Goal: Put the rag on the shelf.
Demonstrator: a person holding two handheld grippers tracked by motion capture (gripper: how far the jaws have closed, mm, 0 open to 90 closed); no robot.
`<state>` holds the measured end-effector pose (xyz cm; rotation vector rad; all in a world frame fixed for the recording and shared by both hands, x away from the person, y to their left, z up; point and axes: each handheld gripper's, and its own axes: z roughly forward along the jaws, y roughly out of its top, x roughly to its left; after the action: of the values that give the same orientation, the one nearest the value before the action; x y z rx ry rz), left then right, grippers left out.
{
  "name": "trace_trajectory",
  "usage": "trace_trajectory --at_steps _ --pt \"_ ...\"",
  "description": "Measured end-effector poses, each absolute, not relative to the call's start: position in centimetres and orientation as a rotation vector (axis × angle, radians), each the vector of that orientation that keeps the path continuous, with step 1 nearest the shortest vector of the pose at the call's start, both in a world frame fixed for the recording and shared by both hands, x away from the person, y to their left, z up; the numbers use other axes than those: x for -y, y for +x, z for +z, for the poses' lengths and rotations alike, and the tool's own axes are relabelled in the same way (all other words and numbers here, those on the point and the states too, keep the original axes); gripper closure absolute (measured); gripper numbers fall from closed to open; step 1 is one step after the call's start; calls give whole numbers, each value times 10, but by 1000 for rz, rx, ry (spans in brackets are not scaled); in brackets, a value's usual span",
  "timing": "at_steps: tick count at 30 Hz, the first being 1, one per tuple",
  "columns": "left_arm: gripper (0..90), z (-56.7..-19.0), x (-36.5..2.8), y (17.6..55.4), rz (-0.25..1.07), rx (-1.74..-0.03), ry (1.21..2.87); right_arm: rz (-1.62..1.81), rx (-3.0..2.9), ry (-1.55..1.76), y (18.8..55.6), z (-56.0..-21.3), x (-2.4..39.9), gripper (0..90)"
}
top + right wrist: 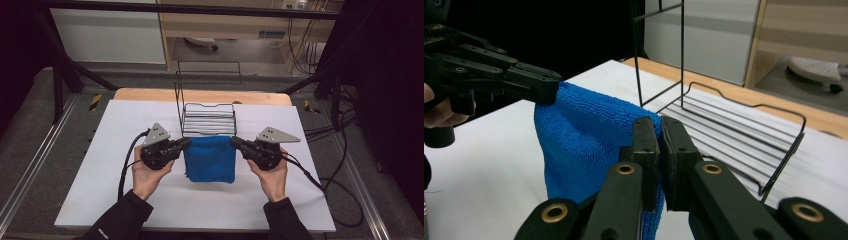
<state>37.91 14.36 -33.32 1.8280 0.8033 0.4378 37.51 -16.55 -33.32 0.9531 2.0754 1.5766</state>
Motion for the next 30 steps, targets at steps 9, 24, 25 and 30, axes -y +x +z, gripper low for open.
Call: trace_trajectory --at_steps 9,24,25,30 --pt "839 -313 -144 386 478 -783 1767 1603 -1992 921 376 -315 165 867" --pt "840 -282 -145 401 536 -759 1677 1618 -1872 872 387 -286 160 868" --pt "840 -279 -144 402 541 -757 1673 1624 -1853 873 389 -282 160 868" --pt "840 -266 -142 406 555 -737 1643 1641 -1812 870 393 -273 162 868"
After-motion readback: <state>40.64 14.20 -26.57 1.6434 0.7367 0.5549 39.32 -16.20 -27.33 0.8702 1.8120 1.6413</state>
